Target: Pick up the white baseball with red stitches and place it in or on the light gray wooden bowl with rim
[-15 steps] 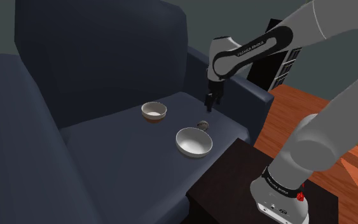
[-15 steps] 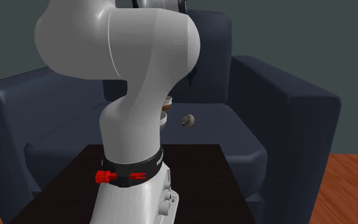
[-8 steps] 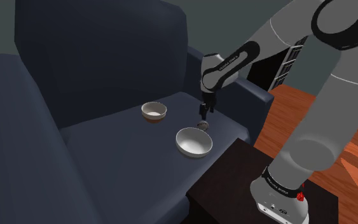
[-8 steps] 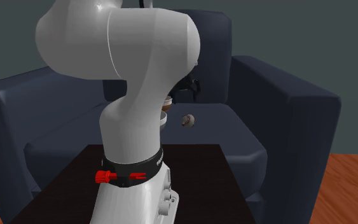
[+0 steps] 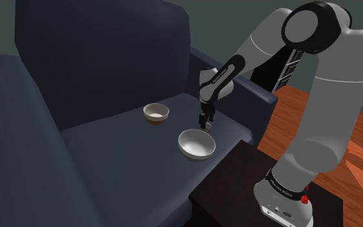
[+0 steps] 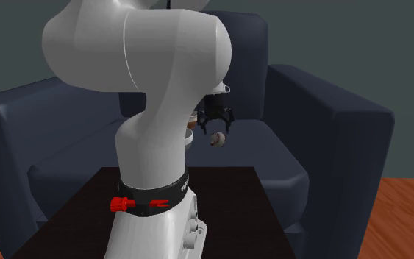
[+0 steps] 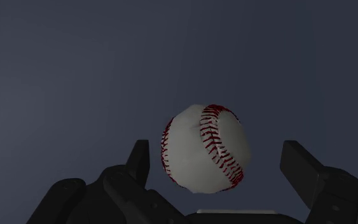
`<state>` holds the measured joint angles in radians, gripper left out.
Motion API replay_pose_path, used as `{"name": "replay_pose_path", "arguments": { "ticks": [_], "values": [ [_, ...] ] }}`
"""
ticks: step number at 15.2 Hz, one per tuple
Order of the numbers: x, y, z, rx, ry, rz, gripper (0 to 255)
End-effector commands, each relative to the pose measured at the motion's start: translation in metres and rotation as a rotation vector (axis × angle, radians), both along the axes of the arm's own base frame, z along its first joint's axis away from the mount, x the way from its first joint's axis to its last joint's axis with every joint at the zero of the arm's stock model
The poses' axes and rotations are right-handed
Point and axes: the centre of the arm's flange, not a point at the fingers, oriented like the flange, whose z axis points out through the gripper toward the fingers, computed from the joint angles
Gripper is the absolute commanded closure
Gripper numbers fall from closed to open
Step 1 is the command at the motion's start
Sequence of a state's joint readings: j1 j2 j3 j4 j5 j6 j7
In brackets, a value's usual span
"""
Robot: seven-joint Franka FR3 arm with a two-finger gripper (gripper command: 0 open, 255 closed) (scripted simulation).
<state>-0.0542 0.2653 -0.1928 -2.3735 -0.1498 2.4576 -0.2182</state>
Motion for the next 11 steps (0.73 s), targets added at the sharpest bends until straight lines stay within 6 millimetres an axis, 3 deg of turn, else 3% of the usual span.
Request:
{"name": "replay_pose_path", "arguments": {
  "ticks": [1,3,11],
  "values": [
    [-0.001,-0.002,-0.011,0.0,0.0,0.0,0],
    [-0.004,-0.003,-0.024,0.0,0.0,0.0,0],
    [-0.004,-0.003,-0.024,0.0,0.0,0.0,0]
  ]
}}
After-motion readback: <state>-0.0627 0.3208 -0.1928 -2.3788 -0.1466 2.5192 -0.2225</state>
